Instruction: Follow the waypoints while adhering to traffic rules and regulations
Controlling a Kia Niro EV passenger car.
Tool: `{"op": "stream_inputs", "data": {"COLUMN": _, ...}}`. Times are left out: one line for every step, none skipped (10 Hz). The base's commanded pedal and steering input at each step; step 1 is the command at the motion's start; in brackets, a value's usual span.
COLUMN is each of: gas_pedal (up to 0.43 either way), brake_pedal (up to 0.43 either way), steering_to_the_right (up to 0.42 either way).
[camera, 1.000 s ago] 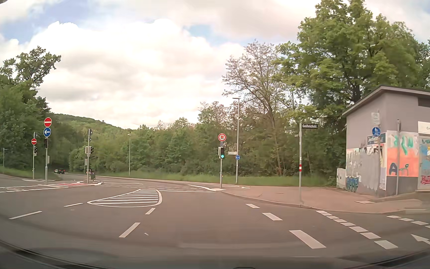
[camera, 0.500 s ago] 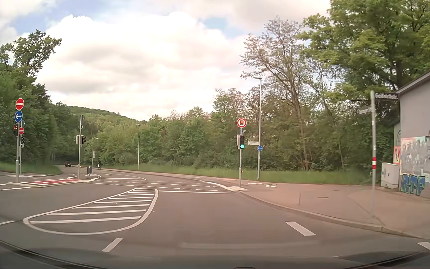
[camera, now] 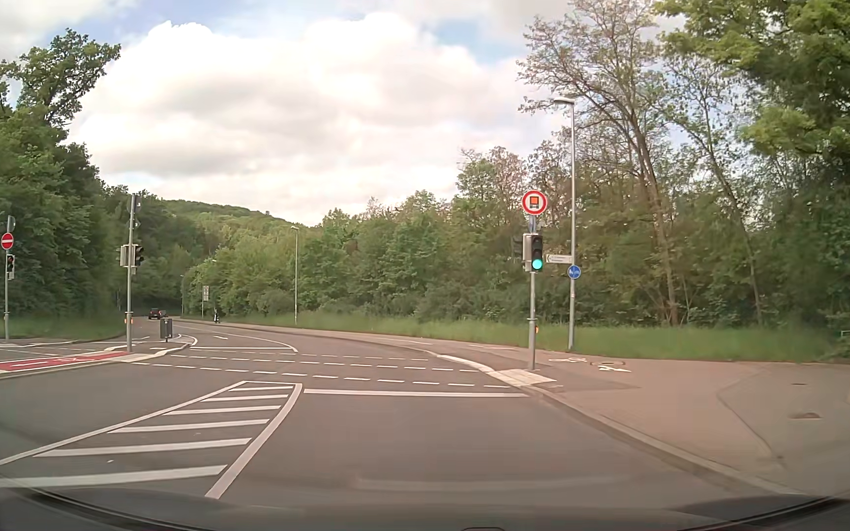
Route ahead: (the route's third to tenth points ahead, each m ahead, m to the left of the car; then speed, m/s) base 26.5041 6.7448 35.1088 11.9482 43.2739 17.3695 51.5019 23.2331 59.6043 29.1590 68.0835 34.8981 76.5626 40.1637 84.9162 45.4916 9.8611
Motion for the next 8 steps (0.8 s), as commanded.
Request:
{"op": "stream_inputs", "data": {"gas_pedal": 0.000, "brake_pedal": 0.000, "steering_to_the_right": -0.059}}
{"op": "stream_inputs", "data": {"gas_pedal": 0.000, "brake_pedal": 0.000, "steering_to_the_right": -0.059}}
{"op": "stream_inputs", "data": {"gas_pedal": 0.000, "brake_pedal": 0.000, "steering_to_the_right": -0.059}}
{"op": "stream_inputs", "data": {"gas_pedal": 0.000, "brake_pedal": 0.000, "steering_to_the_right": -0.059}}
{"op": "stream_inputs", "data": {"gas_pedal": 0.008, "brake_pedal": 0.000, "steering_to_the_right": -0.060}}
{"op": "stream_inputs", "data": {"gas_pedal": 0.020, "brake_pedal": 0.000, "steering_to_the_right": -0.062}}
{"op": "stream_inputs", "data": {"gas_pedal": 0.028, "brake_pedal": 0.000, "steering_to_the_right": -0.063}}
{"op": "stream_inputs", "data": {"gas_pedal": 0.028, "brake_pedal": 0.000, "steering_to_the_right": -0.064}}
